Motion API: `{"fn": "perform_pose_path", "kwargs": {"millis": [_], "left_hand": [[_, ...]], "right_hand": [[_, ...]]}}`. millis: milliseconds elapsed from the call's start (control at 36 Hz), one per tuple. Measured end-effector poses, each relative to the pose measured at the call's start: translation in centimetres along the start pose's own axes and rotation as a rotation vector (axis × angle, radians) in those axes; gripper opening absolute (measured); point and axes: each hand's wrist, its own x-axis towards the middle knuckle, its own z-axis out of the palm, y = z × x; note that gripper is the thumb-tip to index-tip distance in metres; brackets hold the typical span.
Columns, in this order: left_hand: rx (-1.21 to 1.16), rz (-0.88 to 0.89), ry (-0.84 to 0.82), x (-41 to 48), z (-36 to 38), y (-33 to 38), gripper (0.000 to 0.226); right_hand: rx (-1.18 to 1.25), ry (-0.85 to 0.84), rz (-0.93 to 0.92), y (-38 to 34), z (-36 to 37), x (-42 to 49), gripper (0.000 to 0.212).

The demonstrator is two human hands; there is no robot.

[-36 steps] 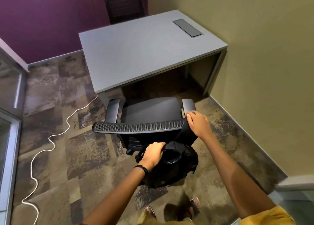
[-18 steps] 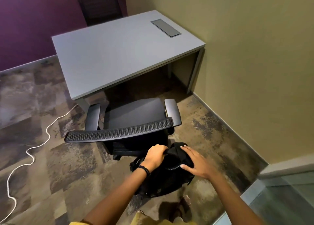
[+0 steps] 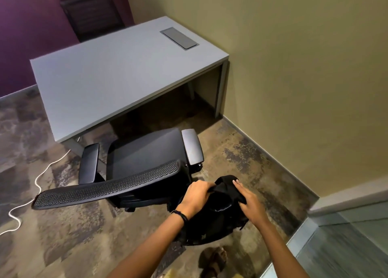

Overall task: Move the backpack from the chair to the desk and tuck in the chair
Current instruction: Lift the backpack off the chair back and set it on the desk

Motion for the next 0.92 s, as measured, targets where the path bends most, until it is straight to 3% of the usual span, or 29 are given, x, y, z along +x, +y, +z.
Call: {"fn": "perform_pose_path", "kwargs": {"millis": [167,556,694,917], "left_hand": [[-0.001,0.095,0.115,4.4,-0.7,3.7,0.025],[-0.045,0.176,0.343,15.9,-7.3,10.2,0.026],[-0.09,0.169,0.405,20.6,-10.3,11.0,0.021],[-0.076,0.193,0.489,30.9,-15.5,10.5,0.018]], "right_hand": [[-0.083,0.107,-0.058,1.6,-5.2,2.6,0.074],[-0.14,0.472,-0.118,-0.2,-15.7,11.4,0.052],[-0.167,0.509,-0.166,-2.3,-19.8,15.8,0.041],[-0.235,0.465,-0.241,-3.7,-25.2,25.3,0.043]]}}
